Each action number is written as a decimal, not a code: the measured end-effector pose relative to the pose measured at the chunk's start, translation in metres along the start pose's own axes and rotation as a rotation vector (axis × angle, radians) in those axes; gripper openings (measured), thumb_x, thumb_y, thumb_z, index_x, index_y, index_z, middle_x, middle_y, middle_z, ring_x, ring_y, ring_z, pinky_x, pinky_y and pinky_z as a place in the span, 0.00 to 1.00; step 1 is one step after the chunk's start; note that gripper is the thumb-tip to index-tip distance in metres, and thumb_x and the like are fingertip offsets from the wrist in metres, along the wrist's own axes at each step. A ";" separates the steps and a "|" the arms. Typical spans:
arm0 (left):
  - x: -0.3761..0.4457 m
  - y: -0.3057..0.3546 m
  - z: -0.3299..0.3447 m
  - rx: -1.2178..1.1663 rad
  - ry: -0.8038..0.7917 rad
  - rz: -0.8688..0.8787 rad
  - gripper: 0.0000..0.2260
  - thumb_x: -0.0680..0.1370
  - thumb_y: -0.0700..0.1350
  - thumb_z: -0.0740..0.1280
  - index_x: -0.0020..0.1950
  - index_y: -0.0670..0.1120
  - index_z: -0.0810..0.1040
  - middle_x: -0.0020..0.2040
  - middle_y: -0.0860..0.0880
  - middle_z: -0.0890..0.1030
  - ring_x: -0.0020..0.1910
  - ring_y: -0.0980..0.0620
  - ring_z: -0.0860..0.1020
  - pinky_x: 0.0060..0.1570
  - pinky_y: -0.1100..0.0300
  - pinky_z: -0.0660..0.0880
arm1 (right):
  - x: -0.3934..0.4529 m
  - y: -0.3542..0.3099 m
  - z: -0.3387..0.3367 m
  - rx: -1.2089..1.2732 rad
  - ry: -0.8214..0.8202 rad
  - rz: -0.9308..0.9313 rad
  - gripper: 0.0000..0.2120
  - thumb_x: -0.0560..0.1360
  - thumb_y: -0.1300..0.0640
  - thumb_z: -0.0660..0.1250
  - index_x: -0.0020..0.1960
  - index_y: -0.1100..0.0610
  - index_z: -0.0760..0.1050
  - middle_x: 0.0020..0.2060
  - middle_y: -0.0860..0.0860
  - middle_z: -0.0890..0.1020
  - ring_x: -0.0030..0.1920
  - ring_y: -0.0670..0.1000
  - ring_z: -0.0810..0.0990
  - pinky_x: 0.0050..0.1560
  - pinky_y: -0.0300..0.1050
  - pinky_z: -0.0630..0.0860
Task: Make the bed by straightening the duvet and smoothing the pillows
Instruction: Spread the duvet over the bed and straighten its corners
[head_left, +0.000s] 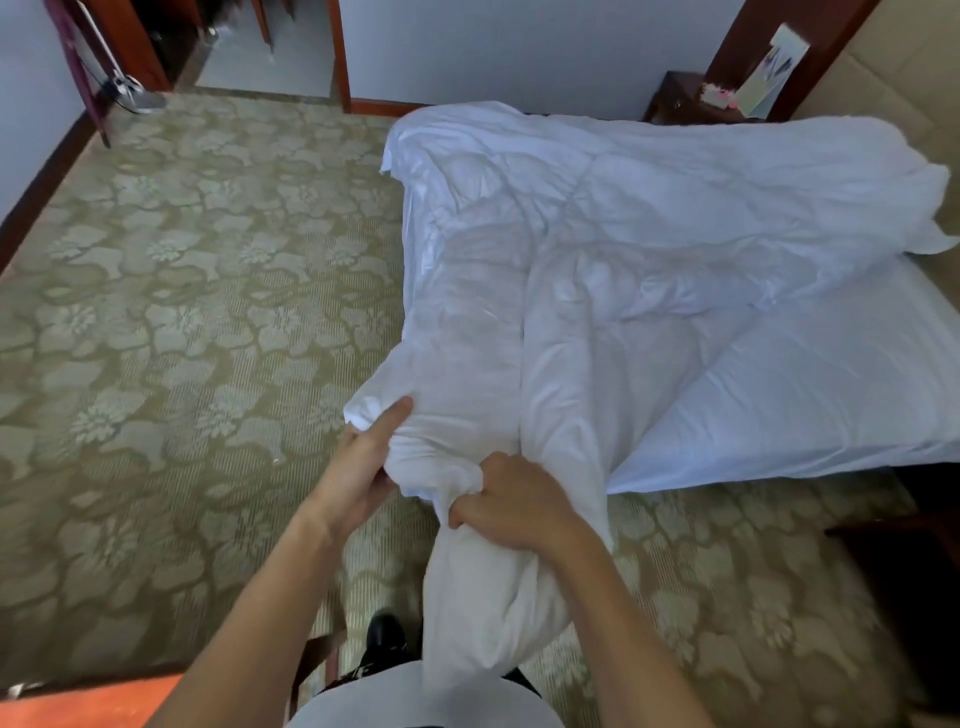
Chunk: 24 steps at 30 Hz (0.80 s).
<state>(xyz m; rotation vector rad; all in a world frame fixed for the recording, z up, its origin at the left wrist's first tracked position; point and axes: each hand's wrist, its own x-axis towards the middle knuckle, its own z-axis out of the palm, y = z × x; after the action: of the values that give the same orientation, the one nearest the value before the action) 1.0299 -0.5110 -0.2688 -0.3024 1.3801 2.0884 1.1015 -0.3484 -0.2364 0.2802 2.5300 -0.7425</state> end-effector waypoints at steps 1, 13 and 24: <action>-0.004 -0.002 -0.004 0.044 0.034 -0.001 0.17 0.80 0.47 0.68 0.68 0.44 0.75 0.59 0.43 0.83 0.59 0.41 0.81 0.57 0.44 0.79 | 0.001 -0.001 0.009 0.015 -0.034 0.027 0.17 0.66 0.42 0.70 0.35 0.53 0.68 0.38 0.51 0.78 0.43 0.55 0.79 0.34 0.44 0.67; -0.013 -0.023 0.021 0.187 0.016 0.046 0.14 0.78 0.52 0.70 0.58 0.45 0.80 0.50 0.41 0.84 0.49 0.43 0.82 0.49 0.49 0.78 | -0.045 0.013 -0.007 0.365 -0.031 0.195 0.16 0.64 0.49 0.76 0.48 0.55 0.79 0.42 0.46 0.81 0.45 0.48 0.80 0.44 0.42 0.75; -0.049 -0.047 0.036 0.803 -0.130 0.007 0.29 0.67 0.73 0.68 0.62 0.59 0.77 0.56 0.56 0.82 0.57 0.56 0.80 0.58 0.53 0.78 | 0.008 0.022 -0.011 0.477 0.137 0.238 0.10 0.69 0.48 0.70 0.36 0.52 0.72 0.41 0.51 0.80 0.50 0.57 0.82 0.51 0.50 0.78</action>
<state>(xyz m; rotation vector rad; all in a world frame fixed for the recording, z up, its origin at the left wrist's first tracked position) 1.1022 -0.4838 -0.2643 0.1700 1.9834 1.3674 1.0972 -0.3237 -0.2422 0.8005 2.3502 -1.2559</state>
